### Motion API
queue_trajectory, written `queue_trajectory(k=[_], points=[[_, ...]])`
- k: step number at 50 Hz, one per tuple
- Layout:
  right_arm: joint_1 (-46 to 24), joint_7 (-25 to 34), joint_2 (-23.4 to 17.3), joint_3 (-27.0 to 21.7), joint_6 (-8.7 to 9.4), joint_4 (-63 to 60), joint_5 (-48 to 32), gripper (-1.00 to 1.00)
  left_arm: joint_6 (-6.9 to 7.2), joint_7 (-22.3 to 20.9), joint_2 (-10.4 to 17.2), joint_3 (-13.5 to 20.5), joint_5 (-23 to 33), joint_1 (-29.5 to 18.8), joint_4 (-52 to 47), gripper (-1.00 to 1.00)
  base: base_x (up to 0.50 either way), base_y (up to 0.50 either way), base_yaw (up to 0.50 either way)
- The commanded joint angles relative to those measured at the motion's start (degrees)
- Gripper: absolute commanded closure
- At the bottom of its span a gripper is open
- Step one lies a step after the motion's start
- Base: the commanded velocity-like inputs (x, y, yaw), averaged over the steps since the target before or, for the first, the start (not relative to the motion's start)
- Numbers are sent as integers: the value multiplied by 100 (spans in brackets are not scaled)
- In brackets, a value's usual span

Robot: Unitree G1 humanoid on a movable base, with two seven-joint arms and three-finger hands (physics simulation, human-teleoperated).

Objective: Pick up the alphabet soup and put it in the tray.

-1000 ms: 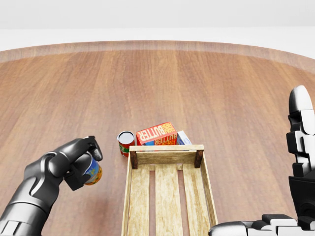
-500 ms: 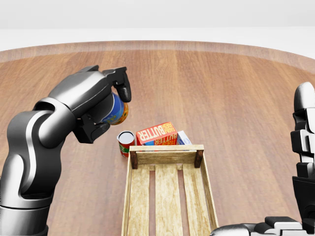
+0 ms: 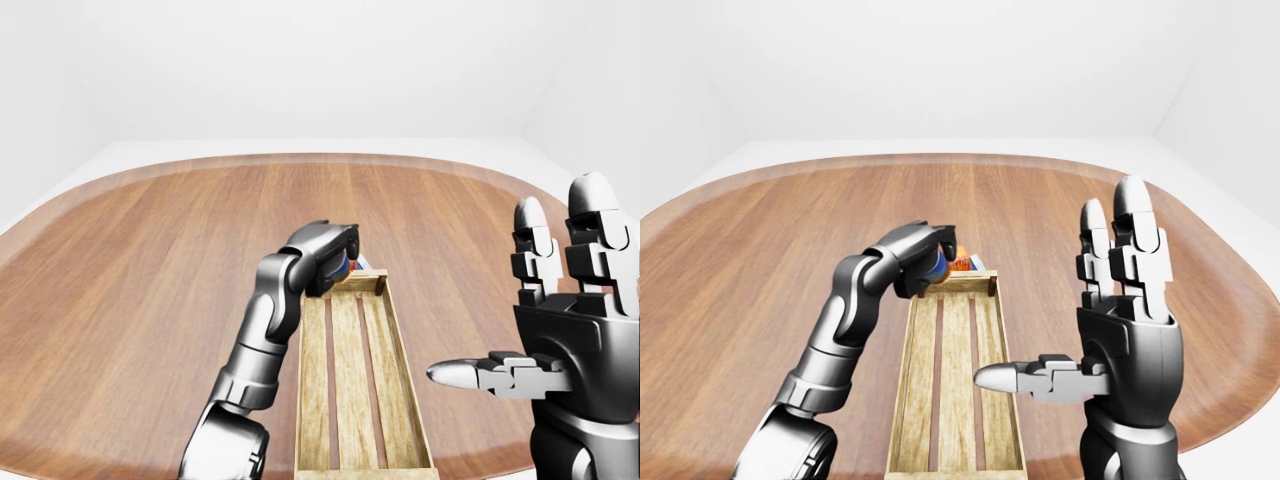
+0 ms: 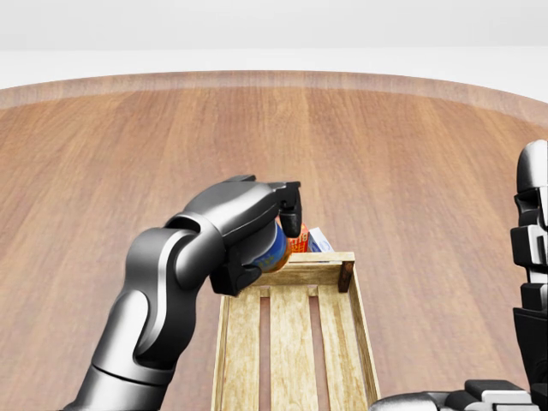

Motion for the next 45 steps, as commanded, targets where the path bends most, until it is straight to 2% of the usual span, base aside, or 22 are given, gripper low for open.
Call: queue_trajectory(k=[1, 6, 8, 18, 25, 36, 45], points=[[-7, -14, -5, -3, 0, 16, 5, -98, 0, 0, -445, -173, -31, -115, 1338, 100, 0, 0, 0], [-24, -13, -6, -11, 0, 51, 2, -98, 0, 0, -495, -255, 15, -162, 2116, 100, 0, 0, 0], [-19, -12, -4, -20, 0, 31, 12, -98, 0, 224, -516, -260, 17, -194, 2413, 100, 0, 0, 0], [-13, 11, 8, -34, 0, -25, 24, -98, 0, 450, -748, -349, -197, -93, 2899, 100, 0, 0, 0], [-12, 17, 11, -30, 0, -16, 33, -98, 0, 908, -777, -365, -297, -195, 3726, 100, 0, 0, 0], [23, 21, 18, -55, 0, -45, 68, -98, 0, 935, -1004, -532, -217, 23, 3738, 100, 0, 0, 0], [32, 28, 28, -59, 0, -39, 68, -98, 0, 1223, -1045, -502, -202, -93, 4298, 100, 0, 0, 0]])
